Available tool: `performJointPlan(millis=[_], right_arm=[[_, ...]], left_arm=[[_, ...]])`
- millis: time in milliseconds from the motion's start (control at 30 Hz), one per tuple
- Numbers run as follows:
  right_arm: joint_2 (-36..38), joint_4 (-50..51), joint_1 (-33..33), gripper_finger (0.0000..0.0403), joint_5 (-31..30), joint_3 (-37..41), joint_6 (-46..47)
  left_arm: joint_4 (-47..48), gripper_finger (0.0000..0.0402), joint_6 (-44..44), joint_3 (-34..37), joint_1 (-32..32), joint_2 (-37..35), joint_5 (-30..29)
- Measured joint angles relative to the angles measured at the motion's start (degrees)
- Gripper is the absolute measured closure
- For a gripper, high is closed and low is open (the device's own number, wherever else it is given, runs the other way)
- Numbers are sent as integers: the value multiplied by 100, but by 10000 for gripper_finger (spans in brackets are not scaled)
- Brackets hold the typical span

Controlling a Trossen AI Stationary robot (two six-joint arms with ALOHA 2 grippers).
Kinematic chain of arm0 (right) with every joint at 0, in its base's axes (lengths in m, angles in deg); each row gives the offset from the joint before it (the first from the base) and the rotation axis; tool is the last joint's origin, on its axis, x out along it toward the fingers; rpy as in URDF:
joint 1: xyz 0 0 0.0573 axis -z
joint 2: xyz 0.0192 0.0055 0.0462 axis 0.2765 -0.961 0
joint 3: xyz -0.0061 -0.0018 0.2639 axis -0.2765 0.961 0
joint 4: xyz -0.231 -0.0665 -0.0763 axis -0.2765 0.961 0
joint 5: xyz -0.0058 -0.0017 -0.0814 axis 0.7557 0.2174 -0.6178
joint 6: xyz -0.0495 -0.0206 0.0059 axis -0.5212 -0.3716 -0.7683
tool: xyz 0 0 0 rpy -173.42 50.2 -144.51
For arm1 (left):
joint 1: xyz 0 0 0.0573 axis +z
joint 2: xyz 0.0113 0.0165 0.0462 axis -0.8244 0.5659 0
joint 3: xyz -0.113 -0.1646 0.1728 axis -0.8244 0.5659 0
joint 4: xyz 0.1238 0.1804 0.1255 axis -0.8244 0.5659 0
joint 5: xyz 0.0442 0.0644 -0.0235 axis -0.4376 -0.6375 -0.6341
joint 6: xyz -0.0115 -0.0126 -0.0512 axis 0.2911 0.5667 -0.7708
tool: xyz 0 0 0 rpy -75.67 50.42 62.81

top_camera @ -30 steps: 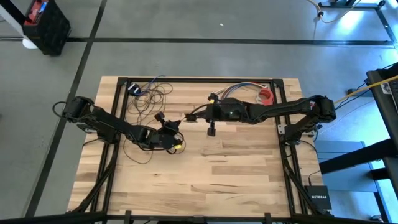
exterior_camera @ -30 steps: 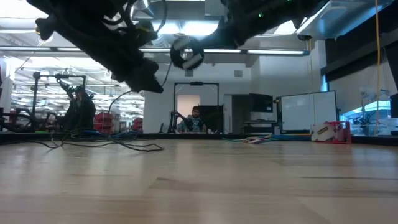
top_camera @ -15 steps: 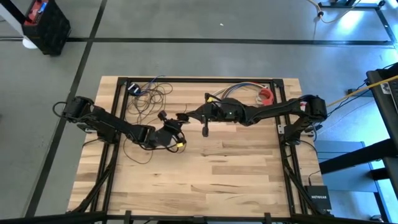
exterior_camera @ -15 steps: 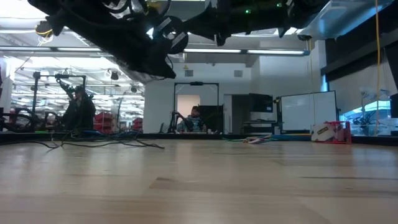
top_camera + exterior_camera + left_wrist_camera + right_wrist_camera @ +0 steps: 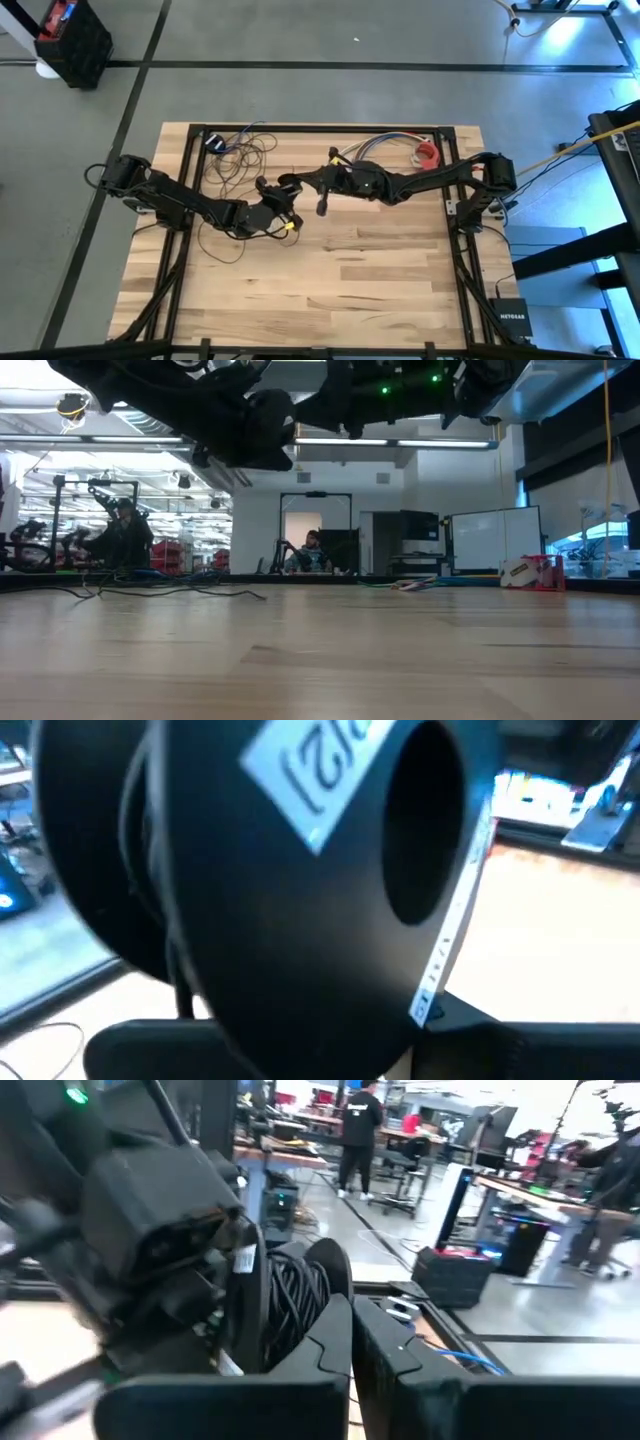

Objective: Coiling cords

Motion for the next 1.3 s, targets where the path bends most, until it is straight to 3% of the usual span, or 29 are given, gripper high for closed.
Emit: performJointPlan(millis=[167, 367, 633, 800, 1000, 1200, 1300], right_arm=[[-168, 6, 0, 400, -268, -10, -262], [-201, 182, 9, 400, -434, -9, -536], [-223, 423, 0, 400, -383, 13, -666], [-223, 788, 7, 400, -345, 13, -752], [-223, 1533, 5, 400, -321, 11, -844], [-305, 2220, 6, 398, -34, 8, -590], [-472, 2271, 4, 377, 18, 9, -267]], left_arm=[[-98, 383, -723, 4, -8, 4, 19], [-71, 377, -917, 4, -8, 4, 16], [248, 287, -593, -11, -16, -8, 133], [1541, 248, -442, -11, -239, -10, 168], [2946, 243, -773, -11, -551, -11, 170], [3042, 250, -945, -11, -598, -9, 168], [3043, 251, -1125, -11, -554, -8, 168]])
